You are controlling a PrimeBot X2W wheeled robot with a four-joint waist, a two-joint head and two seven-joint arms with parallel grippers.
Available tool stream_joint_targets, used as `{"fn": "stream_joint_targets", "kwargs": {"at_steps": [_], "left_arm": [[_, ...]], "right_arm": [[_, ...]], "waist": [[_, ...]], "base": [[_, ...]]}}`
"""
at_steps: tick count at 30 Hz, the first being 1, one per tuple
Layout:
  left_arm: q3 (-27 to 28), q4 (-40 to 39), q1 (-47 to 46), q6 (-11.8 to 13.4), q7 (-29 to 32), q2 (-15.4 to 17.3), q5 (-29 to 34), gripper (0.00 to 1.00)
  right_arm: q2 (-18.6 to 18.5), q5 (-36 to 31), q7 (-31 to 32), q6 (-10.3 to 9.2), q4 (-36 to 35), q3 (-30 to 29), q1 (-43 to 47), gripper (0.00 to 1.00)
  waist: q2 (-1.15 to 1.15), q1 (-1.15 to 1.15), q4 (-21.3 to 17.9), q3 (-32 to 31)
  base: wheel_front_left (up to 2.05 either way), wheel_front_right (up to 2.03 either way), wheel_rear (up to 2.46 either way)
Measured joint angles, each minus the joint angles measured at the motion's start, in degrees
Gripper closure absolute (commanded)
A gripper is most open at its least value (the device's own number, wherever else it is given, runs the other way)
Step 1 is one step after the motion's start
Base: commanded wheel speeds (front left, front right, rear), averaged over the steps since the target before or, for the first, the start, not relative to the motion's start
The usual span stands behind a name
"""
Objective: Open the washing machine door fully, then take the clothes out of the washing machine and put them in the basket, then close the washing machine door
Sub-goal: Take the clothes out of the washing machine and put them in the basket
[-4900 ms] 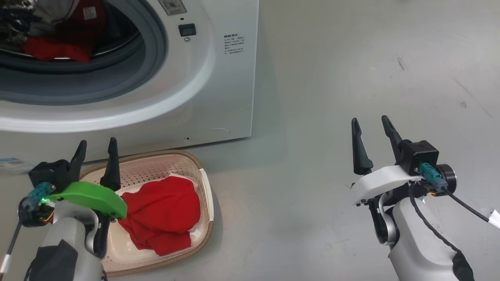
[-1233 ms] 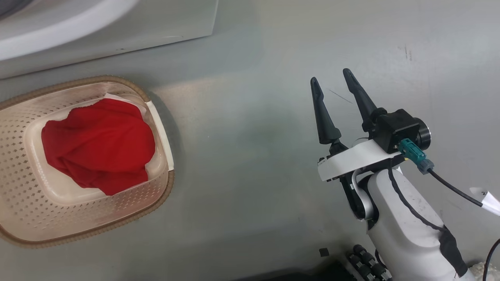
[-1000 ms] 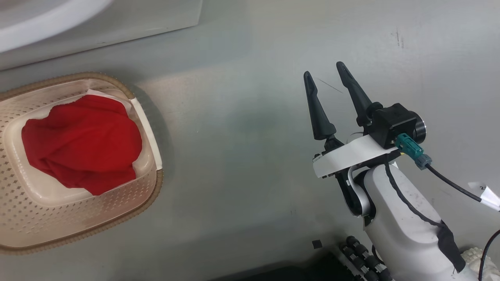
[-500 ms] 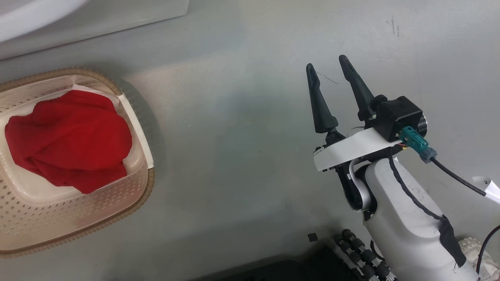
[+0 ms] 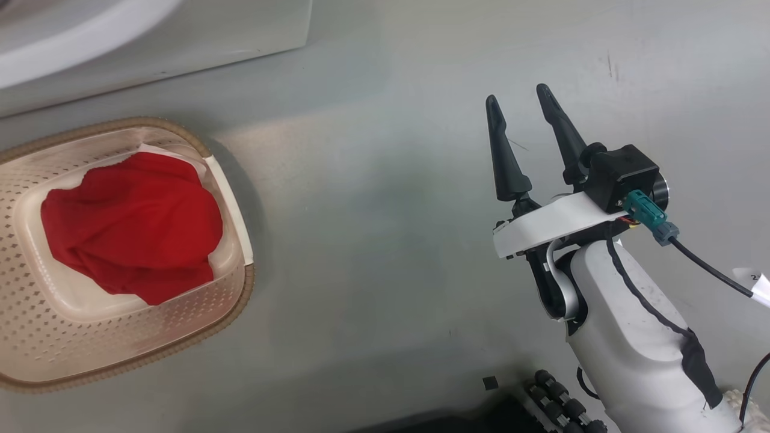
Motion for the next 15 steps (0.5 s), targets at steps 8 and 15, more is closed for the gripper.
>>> {"fn": "stream_joint_targets", "kwargs": {"at_steps": [8,15], "left_arm": [[-0.2,2.6,3.1,-1.3,-7.3,-3.8,-1.1,1.00],[0.3,4.6,6.8,-2.0,-13.5,-6.1,-2.5,1.00]], "right_arm": [[0.0,-1.2,0.0,-0.40,1.4,-1.5,0.0,0.00],[0.0,-1.7,0.0,-0.40,2.7,-2.7,0.6,0.00]], "waist": [[0.00,0.00,1.0,-3.7],[0.00,-0.01,1.9,-7.5]], "base": [[0.00,0.00,0.00],[0.00,0.00,0.00]]}}
